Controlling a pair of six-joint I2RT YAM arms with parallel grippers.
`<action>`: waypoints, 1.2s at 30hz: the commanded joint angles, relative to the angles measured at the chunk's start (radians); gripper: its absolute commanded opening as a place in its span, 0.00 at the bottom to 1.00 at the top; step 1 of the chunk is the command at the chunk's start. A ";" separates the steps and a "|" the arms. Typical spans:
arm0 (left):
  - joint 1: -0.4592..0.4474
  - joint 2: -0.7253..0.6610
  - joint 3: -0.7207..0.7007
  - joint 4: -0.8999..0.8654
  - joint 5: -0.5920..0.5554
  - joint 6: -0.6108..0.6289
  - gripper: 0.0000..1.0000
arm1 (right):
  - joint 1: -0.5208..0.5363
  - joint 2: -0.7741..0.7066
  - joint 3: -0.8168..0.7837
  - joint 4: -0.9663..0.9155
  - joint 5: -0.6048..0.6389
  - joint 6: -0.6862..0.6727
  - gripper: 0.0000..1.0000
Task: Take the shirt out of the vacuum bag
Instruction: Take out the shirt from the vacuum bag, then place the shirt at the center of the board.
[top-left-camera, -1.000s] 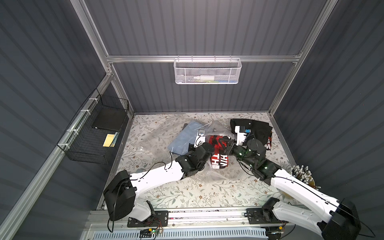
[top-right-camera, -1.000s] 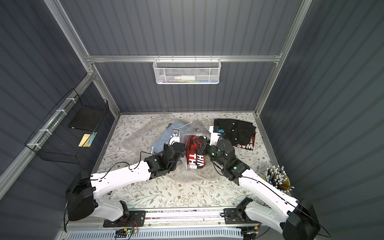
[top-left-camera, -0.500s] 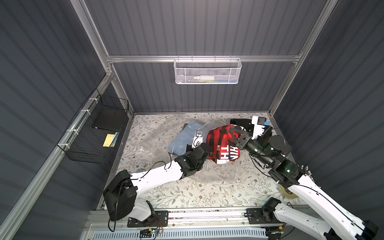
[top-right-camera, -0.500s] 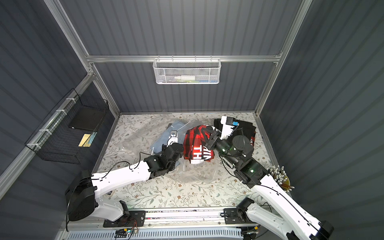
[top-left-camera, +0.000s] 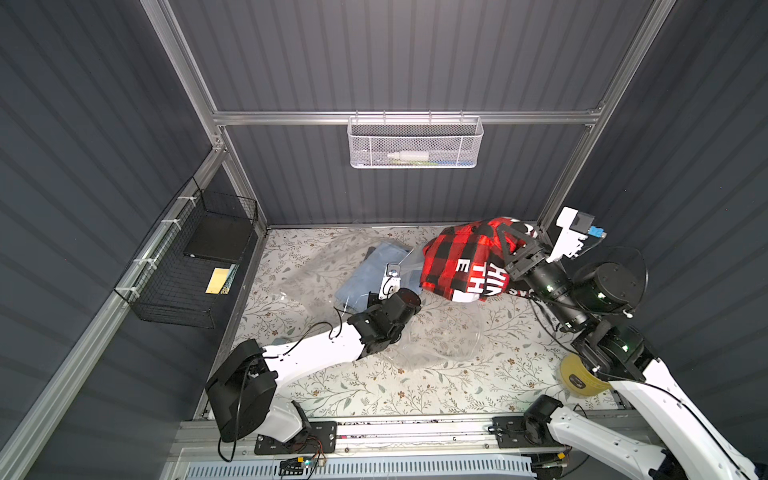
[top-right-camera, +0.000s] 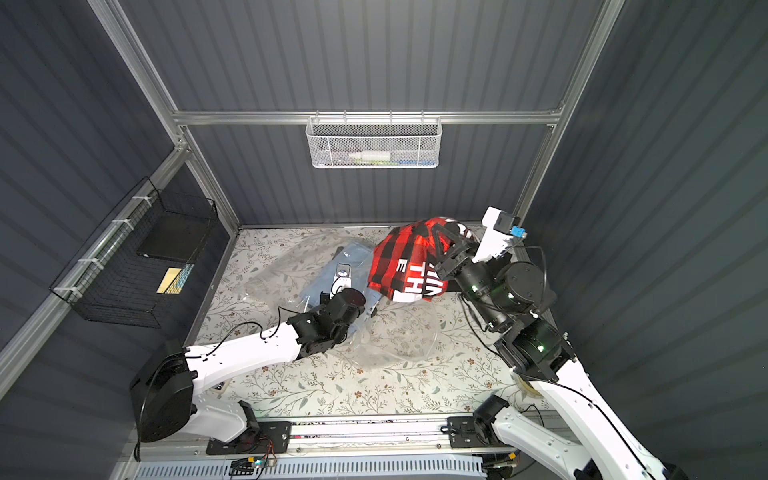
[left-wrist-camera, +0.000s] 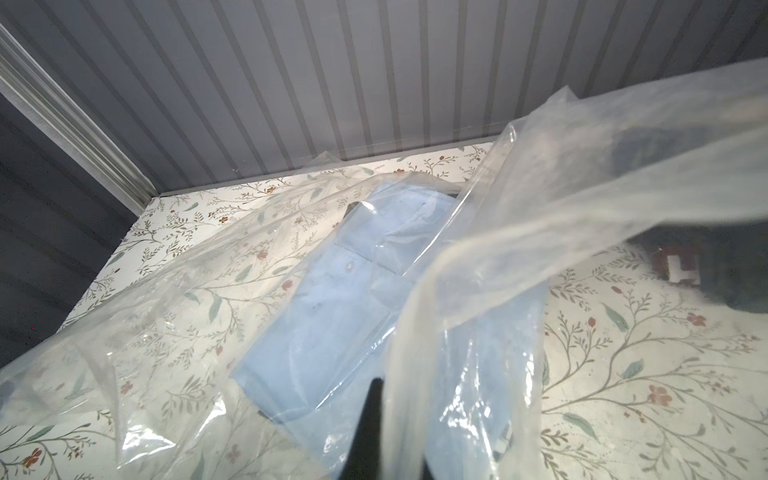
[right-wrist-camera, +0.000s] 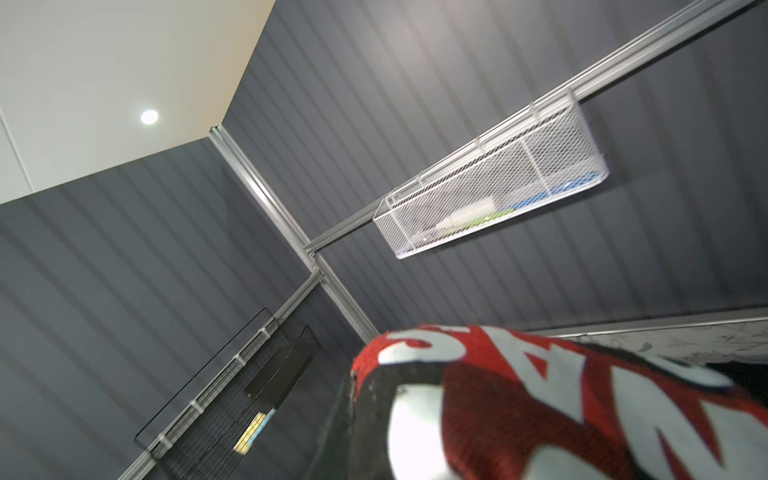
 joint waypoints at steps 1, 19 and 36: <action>0.008 -0.043 -0.019 -0.032 -0.027 -0.022 0.00 | -0.095 0.035 0.036 0.028 0.042 -0.035 0.00; 0.008 -0.040 -0.040 -0.036 0.002 -0.055 0.00 | -0.632 0.391 0.032 0.280 -0.220 0.233 0.00; 0.009 -0.002 -0.016 -0.023 0.030 -0.037 0.00 | -0.679 0.765 0.114 0.437 -0.186 0.218 0.00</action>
